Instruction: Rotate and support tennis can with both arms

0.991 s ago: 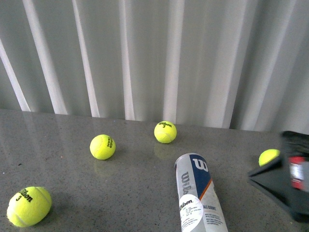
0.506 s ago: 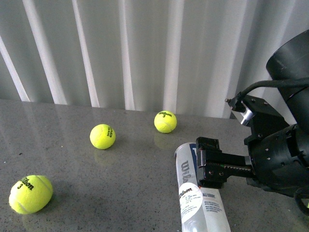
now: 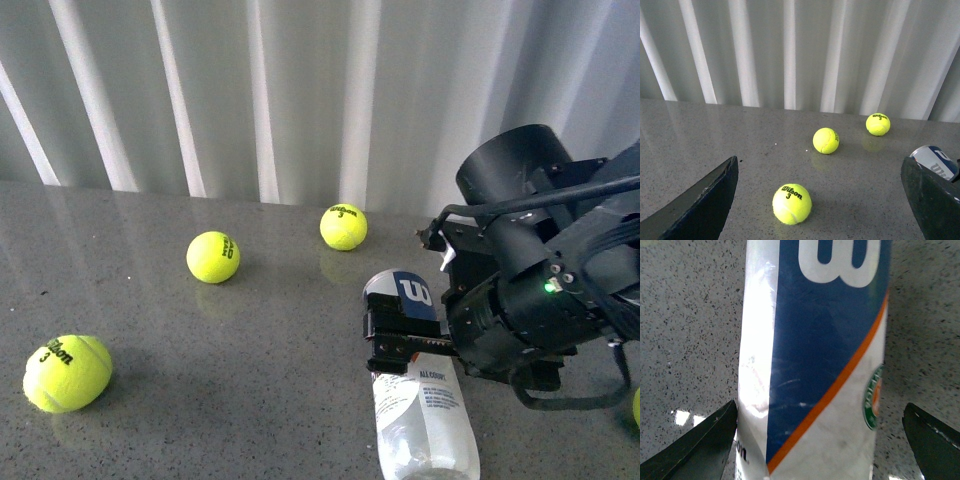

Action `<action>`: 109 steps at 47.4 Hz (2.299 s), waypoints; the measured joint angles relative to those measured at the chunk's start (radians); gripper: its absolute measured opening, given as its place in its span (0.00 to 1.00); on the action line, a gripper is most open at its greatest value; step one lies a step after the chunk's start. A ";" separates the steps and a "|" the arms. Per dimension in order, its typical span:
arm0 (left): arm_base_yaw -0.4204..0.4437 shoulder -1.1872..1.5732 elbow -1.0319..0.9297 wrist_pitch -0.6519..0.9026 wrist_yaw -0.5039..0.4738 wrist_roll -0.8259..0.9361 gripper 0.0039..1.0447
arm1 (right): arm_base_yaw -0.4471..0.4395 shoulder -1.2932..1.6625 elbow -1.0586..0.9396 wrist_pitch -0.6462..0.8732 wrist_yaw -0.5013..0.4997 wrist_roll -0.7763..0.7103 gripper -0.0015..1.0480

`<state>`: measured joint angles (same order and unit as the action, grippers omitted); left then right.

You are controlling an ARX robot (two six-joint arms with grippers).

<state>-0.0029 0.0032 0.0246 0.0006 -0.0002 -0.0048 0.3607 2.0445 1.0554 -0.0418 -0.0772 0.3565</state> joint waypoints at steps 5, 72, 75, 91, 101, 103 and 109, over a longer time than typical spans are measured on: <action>0.000 0.000 0.000 0.000 0.000 0.000 0.94 | 0.006 0.060 0.047 -0.011 0.005 -0.001 0.93; 0.000 0.000 0.000 0.000 0.000 0.000 0.94 | -0.023 0.106 0.098 0.010 -0.167 -1.712 0.23; 0.000 0.000 0.000 0.000 0.000 0.000 0.94 | -0.023 0.106 0.091 0.010 -0.177 -1.684 0.33; 0.000 0.000 0.000 0.000 0.000 0.000 0.94 | -0.042 0.037 0.048 -0.006 -0.232 -1.585 0.94; 0.000 0.000 0.000 0.000 0.000 0.000 0.94 | -0.050 -0.026 0.007 -0.005 -0.274 -1.540 0.93; 0.000 0.000 0.000 0.000 0.000 0.000 0.94 | -0.052 -0.041 -0.005 -0.003 -0.278 -1.532 0.93; 0.000 0.000 0.000 0.000 0.000 0.000 0.94 | -0.056 -0.086 -0.031 -0.003 -0.313 -1.489 0.93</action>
<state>-0.0029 0.0032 0.0246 0.0006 -0.0002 -0.0048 0.3050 1.9583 1.0248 -0.0452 -0.3904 -1.1328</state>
